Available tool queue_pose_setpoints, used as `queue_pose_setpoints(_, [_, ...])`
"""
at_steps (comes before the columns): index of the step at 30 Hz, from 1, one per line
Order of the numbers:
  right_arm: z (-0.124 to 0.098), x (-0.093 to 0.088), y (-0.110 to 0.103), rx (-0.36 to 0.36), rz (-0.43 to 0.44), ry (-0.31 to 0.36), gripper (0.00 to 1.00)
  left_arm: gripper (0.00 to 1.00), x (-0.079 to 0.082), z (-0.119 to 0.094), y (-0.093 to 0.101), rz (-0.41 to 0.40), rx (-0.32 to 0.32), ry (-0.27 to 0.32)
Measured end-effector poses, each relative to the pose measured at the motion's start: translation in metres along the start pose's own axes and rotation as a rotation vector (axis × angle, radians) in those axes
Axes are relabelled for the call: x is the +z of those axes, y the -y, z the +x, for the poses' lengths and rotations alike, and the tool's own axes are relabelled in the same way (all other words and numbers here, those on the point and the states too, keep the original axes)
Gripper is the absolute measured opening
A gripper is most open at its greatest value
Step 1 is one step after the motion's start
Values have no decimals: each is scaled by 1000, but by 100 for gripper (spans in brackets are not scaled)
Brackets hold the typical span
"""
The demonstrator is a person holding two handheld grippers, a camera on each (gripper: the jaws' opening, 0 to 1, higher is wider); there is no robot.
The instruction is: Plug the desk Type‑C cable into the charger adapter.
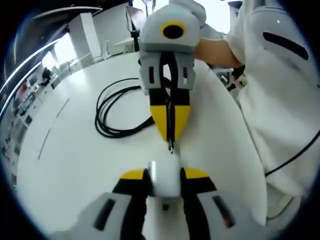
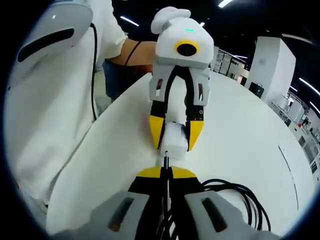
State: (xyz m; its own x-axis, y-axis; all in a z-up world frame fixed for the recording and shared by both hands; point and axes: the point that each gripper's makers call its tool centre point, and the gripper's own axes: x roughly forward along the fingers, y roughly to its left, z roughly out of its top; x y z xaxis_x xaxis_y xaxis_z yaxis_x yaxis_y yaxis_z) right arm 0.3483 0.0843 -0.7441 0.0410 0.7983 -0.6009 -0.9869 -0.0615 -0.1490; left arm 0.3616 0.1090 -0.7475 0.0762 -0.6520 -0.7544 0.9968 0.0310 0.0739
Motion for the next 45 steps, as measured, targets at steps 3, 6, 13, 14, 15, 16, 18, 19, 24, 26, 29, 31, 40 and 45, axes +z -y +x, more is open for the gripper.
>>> queue_pose_setpoints(3, [0, 0, 0, -1, 2, 0, 2, 24, 0, 0, 0, 0, 0, -2])
queue_pose_setpoints(6, [0, 1, 0, -4, 3, 1, 2, 24, 0, 0, 0, 1, 1, -2])
queue_pose_setpoints(13, [3, 1, -1, -2, 14, 5, 2, 24, 0, 0, 0, 1, 3, -1])
queue_pose_setpoints(14, [4, 0, -1, -3, 14, 6, 2, 24, 0, 0, 0, 0, 2, -2])
queue_pose_setpoints(15, [4, 0, -1, -2, 15, 3, 2, 24, 0, 0, 0, 2, 2, -3])
queue_pose_setpoints(16, [5, -1, -1, -3, 13, 3, 2, 24, 0, 0, 0, 2, 2, -3])
queue_pose_setpoints(18, [4, 0, -2, -1, 16, 4, 2, 24, 0, 0, 0, 0, 2, -1])
queue_pose_setpoints(19, [4, 1, -1, -2, 16, 8, 2, 24, 0, 0, 0, 0, 2, -1])
queue_pose_setpoints(24, [4, 2, -1, -2, 15, 14, 2, 24, 0, 0, 0, 0, 2, -1])
queue_pose_setpoints(26, [6, 2, -1, -3, 16, 14, 2, 24, 0, 0, 0, 0, 1, -2])
queue_pose_setpoints(29, [6, 1, -1, -4, 16, 13, 2, 24, 0, 0, 0, 1, 1, -1])
queue_pose_setpoints(31, [6, 1, -1, -5, 19, 15, 1, 24, 0, 0, 0, -1, 0, -1])
queue_pose_setpoints(40, [6, 3, -2, -4, 64, 14, 0, 24, 1, 1, 1, 7, 1, -5])
queue_pose_setpoints(45, [6, 1, -3, 12, 79, -14, 0, 24, 1, 1, 1, 17, 0, -8])
